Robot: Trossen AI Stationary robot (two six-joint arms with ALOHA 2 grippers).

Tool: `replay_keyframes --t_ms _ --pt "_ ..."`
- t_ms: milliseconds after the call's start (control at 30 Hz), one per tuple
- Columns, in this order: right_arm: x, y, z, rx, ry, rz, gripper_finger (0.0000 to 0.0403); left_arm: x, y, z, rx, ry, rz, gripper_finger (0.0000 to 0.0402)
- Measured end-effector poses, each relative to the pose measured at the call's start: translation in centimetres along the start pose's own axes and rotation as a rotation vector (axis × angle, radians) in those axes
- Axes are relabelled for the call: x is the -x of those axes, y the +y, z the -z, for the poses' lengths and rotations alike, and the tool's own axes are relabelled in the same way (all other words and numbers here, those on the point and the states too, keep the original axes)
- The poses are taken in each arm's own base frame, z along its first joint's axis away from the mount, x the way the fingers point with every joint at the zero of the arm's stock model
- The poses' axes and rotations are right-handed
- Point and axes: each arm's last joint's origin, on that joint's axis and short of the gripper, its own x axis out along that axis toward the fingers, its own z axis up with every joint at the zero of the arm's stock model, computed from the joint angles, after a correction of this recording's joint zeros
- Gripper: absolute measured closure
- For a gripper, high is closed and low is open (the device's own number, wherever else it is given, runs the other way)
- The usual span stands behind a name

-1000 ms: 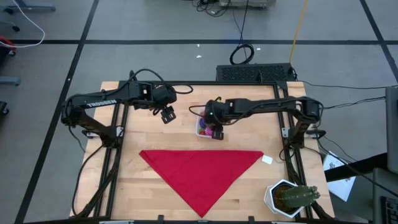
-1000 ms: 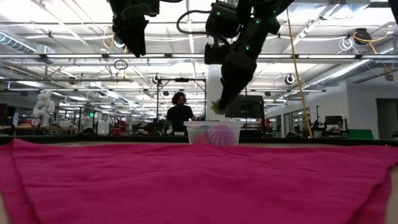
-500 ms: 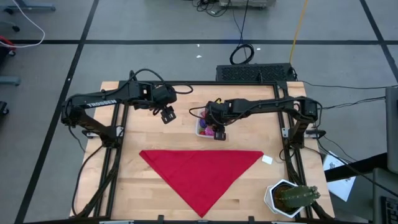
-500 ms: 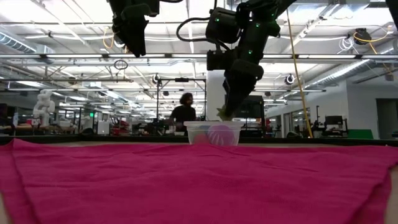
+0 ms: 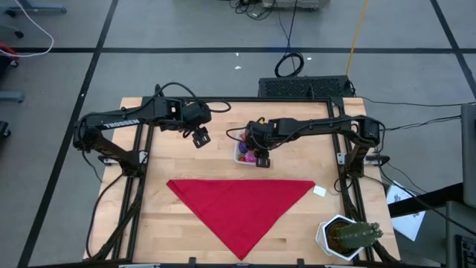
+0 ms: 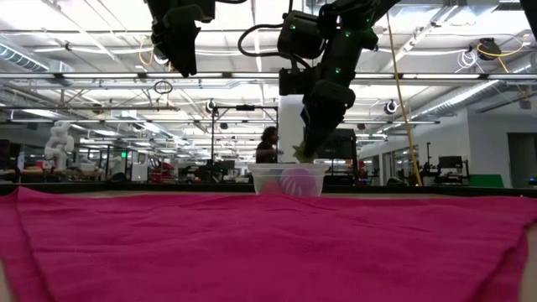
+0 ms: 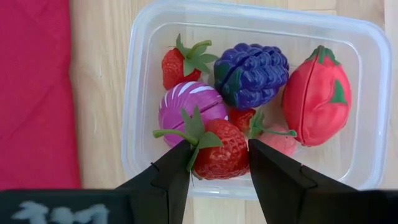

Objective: Pick and placing Produce into tupperware
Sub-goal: Put the red strawberry into the transparent bin

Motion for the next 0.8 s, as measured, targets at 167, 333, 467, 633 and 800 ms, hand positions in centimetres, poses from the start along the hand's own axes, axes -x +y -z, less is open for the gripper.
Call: replay_keyframes --t_ms 167,333,467,633,800 --pt "0.00 -0.05 0.01 -0.002 0.000 0.001 0.0252 0.00 0.01 0.00 0.000 0.000 0.000 0.0135" --pt "0.00 -0.09 0.01 -0.002 0.001 0.004 0.0252 0.00 0.00 0.00 0.000 0.000 0.000 0.0135" --pt "0.00 -0.09 0.02 0.000 0.001 0.004 0.0252 0.00 0.00 0.00 0.000 0.000 0.000 0.0135" --pt "0.00 -0.16 0.02 0.023 0.001 0.006 0.0252 0.00 0.00 0.00 0.000 0.000 0.000 0.0135" --pt "0.00 -0.59 -0.06 0.015 -0.014 0.013 0.0251 0.00 0.00 0.00 0.000 0.000 0.000 0.0135"
